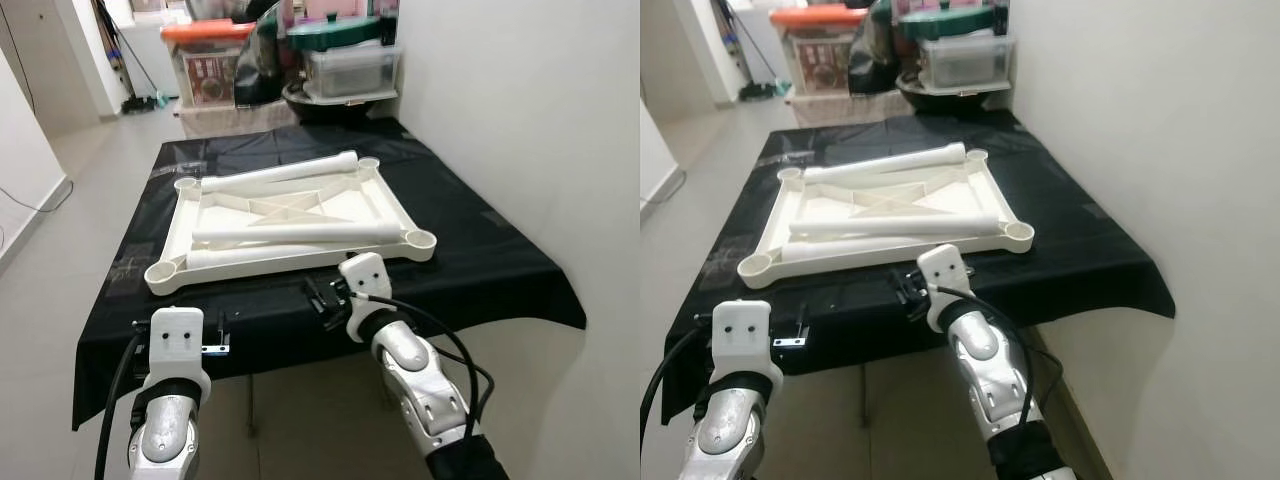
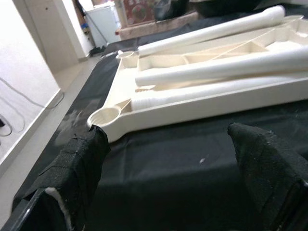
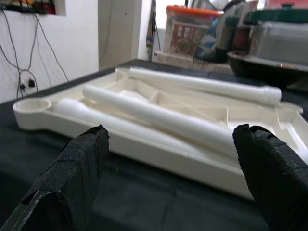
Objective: Building children table
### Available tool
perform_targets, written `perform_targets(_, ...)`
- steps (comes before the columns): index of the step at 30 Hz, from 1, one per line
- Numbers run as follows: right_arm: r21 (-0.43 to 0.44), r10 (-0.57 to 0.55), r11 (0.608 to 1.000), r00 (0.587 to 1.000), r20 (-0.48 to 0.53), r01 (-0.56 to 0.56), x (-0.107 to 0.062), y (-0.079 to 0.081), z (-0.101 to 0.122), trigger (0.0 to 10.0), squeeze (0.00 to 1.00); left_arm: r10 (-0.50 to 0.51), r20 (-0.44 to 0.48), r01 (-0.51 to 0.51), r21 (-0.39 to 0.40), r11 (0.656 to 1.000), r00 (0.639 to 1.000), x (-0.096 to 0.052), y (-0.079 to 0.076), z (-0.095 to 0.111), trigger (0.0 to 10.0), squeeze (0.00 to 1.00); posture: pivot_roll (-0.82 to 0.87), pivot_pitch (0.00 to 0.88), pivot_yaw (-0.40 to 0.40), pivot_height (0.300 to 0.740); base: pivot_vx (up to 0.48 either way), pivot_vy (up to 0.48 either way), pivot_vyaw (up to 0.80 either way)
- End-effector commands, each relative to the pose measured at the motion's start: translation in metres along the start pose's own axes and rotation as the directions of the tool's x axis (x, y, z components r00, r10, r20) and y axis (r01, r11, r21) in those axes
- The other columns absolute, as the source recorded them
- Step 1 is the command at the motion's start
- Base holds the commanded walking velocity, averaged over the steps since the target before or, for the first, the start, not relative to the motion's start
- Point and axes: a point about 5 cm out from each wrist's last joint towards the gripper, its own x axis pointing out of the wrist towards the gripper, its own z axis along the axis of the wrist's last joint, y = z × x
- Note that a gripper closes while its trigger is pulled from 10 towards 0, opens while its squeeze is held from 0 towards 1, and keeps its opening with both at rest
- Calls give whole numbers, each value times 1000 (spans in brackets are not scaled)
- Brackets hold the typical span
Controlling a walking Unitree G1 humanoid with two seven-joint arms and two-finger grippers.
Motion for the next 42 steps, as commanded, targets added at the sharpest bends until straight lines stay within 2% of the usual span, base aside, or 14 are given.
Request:
perform_targets(1,4,6,1000,1000,16,-6,1,1,3,10000,0,-3,-10,3,9,1000,1000,-1,0,-2,10000,0,-35,0,12,740,420,0,0)
perform_targets(12,-17,-32,999,999,39,33,9,-15,11,10000,0,-2,-18,2,3,1000,1000,-1,0,-3,10000,0,-35,0,12,740,400,0,0)
perform_targets(22,-18,-42,999,995,89,44,23,-35,34,10000,0,-17,-18,17,-16,1000,1000,-2,-3,-2,10000,0,-30,0,7,740,0,0,0)
perform_targets(24,-27,5,1000,998,67,-3,32,-42,42,10000,0,-22,-18,22,-25,999,1000,-2,-3,-2,10000,0,-30,0,7,740,0,0,0)
perform_targets(26,-134,173,972,976,-134,-191,52,-51,45,10000,0,-56,-26,54,-44,998,998,-3,-8,-2,10000,0,-33,0,10,740,0,0,0)
perform_targets(28,-134,173,972,976,-134,-191,52,-51,45,10000,0,-56,-26,54,-44,998,998,-3,-8,-2,10000,0,-33,0,10,740,0,0,0)
perform_targets(29,-202,263,928,933,-244,-314,57,-53,46,10000,0,-94,-36,91,-60,994,995,-5,-13,-3,10000,0,-33,0,7,740,0,0,0)
perform_targets(32,-236,316,886,893,-322,-398,60,-54,46,10000,0,-125,-43,122,-70,990,991,-6,-17,-3,10000,0,-33,0,7,740,0,0,0)
perform_targets(34,-288,423,781,809,-409,-554,69,-47,58,10000,0,-211,-51,205,-102,973,976,-15,-28,-4,10000,0,-30,0,-9,740,0,0,0)
perform_targets(35,-288,423,781,809,-409,-554,69,-47,58,10000,0,-211,-51,205,-102,973,976,-15,-28,-4,10000,0,-30,0,-9,740,0,0,0)
perform_targets(36,-304,446,748,786,-429,-590,73,-44,64,10000,0,-245,-53,238,-114,965,968,-19,-32,-4,10000,0,-30,0,-9,740,0,0,0)
perform_targets(38,-303,519,645,693,-501,-702,80,-28,74,10000,0,-326,-72,316,-130,940,943,-33,-44,-6,10000,0,-20,0,-50,740,0,0,0)
perform_targets(39,-303,519,645,693,-501,-702,80,-28,74,10000,0,-326,-72,316,-130,940,943,-33,-44,-6,10000,0,-20,0,-50,740,0,0,0)
perform_targets(42,-261,570,539,575,-587,-801,82,-12,74,10000,0,-357,-76,346,-133,929,931,-43,-51,-6,10000,0,-12,10,-65,740,0,0,0)
